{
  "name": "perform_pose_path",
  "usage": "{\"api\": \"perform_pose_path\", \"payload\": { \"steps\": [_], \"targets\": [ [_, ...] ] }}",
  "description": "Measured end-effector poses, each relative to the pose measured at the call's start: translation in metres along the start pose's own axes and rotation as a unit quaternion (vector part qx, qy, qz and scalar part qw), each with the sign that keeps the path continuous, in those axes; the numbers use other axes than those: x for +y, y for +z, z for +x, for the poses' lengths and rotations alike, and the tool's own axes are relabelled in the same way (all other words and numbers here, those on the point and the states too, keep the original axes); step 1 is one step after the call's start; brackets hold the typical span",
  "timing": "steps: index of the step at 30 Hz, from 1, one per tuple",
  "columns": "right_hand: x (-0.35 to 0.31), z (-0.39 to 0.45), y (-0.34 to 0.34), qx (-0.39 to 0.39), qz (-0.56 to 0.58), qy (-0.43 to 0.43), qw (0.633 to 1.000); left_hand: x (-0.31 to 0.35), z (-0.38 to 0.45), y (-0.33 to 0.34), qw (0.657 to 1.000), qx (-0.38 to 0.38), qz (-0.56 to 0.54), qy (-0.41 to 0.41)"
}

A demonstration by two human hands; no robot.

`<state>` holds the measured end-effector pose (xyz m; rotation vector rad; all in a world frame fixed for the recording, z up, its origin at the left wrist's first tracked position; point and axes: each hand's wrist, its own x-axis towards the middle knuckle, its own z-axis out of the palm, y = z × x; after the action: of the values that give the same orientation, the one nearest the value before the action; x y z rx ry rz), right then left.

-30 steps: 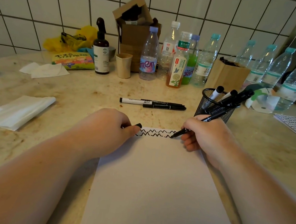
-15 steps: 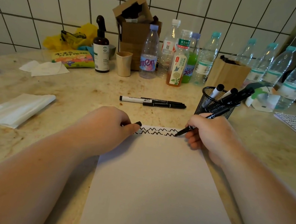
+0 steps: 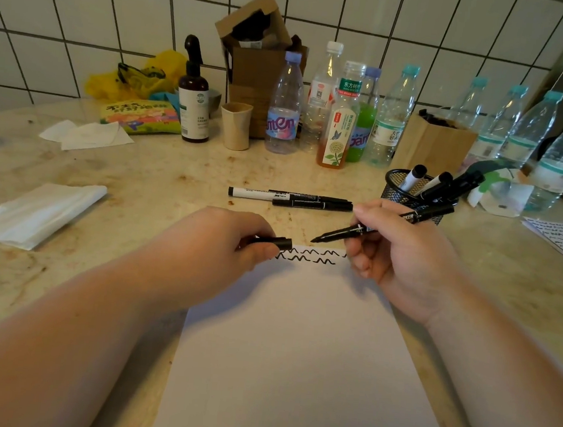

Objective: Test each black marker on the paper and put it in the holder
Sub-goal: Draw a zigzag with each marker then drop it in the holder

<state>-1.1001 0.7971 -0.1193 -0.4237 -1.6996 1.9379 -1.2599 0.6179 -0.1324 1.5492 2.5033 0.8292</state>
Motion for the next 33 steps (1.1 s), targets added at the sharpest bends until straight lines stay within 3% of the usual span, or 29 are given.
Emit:
{"api": "perform_pose_path", "payload": {
  "steps": [19,24,27,33],
  "targets": [
    [-0.002,-0.008,0.005,-0.099,-0.008,0.005,0.995,0.005,-0.001,-0.002,0.997,0.033,-0.047,0.05],
    [-0.006,-0.008,0.003,-0.115,0.01,-0.023,0.993,0.007,0.0,-0.008,0.974,0.094,-0.204,0.03],
    [-0.008,-0.007,0.002,-0.126,0.052,-0.015,0.991,0.006,0.001,-0.011,0.962,0.124,-0.242,0.021],
    [-0.004,-0.007,0.003,-0.125,0.038,-0.008,0.991,0.002,0.0,-0.008,0.982,0.113,-0.144,0.042]
  ]
}}
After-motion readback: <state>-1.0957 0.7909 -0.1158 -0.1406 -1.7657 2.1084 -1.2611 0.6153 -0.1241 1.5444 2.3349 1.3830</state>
